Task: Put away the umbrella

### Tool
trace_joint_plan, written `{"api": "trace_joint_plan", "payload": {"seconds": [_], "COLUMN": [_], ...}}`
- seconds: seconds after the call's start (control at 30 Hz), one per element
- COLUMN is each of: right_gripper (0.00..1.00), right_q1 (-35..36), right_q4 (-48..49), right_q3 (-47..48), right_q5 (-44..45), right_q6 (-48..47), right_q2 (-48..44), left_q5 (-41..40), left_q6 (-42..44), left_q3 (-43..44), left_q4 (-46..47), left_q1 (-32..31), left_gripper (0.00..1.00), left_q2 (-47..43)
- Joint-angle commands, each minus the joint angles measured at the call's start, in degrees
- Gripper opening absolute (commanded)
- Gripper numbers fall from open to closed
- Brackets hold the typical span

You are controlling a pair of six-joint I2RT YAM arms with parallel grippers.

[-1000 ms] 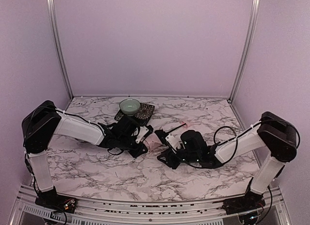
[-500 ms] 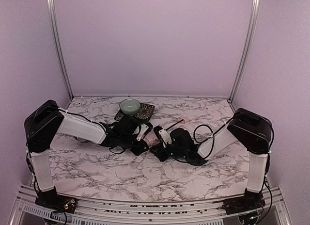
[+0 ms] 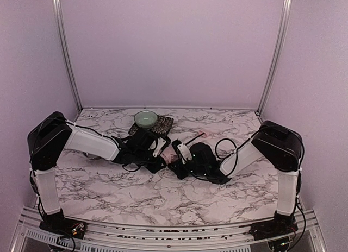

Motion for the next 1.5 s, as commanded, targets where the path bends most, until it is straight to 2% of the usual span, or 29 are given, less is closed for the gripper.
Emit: {"api": "trace_joint_plan", "payload": {"seconds": [0.0, 0.03, 0.27, 0.43, 0.63, 0.7, 0.83, 1.03, 1.23, 1.47], "right_gripper": [0.04, 0.0, 0.0, 0.0, 0.0, 0.0, 0.0, 0.0, 0.0, 0.03], "right_q1": [-0.4, -0.4, -1.5, -3.7, -3.4, -2.5, 4.1, 7.6, 3.2, 0.5], "right_q4": [3.4, 3.4, 0.2, -7.9, -14.4, -17.3, -24.2, -24.1, -17.4, -9.8], "right_q3": [3.1, 2.9, -2.6, -4.6, -3.2, -2.2, -0.5, -3.6, -6.1, -5.8], "right_q5": [-3.5, -3.2, 2.8, 8.3, 9.9, 10.5, 14.1, 1.0, -7.4, -10.9], "right_q6": [-2.0, -2.3, -3.0, -6.9, -10.1, -11.6, -17.1, -22.5, -21.2, -20.9], "right_q2": [0.7, 0.3, -6.0, -10.9, -12.1, -12.3, -12.5, -12.1, -11.5, -11.8], "left_q5": [1.6, 1.6, -0.6, -2.3, -4.1, -5.1, -6.1, -3.1, 0.8, -4.8], "left_q6": [0.3, 0.3, 0.7, 0.6, 0.6, 0.1, -1.4, 0.3, 4.1, 7.2], "left_q3": [-0.4, -0.4, 0.3, 0.8, 1.0, 0.9, 0.3, -2.6, -2.9, -1.3], "left_q4": [-5.6, -5.6, -7.1, -8.3, -8.9, -8.9, -7.6, -2.6, -4.0, -6.6], "left_q1": [0.0, 0.0, 0.7, 1.8, 2.0, 2.3, 3.4, 3.8, 3.5, 0.1], "left_gripper": [0.0, 0.0, 0.0, 0.0, 0.0, 0.0, 0.0, 0.0, 0.0, 0.0], "left_q2": [3.1, 3.0, 3.0, 3.0, 2.7, 2.6, 1.9, -2.7, -5.2, -8.7]}}
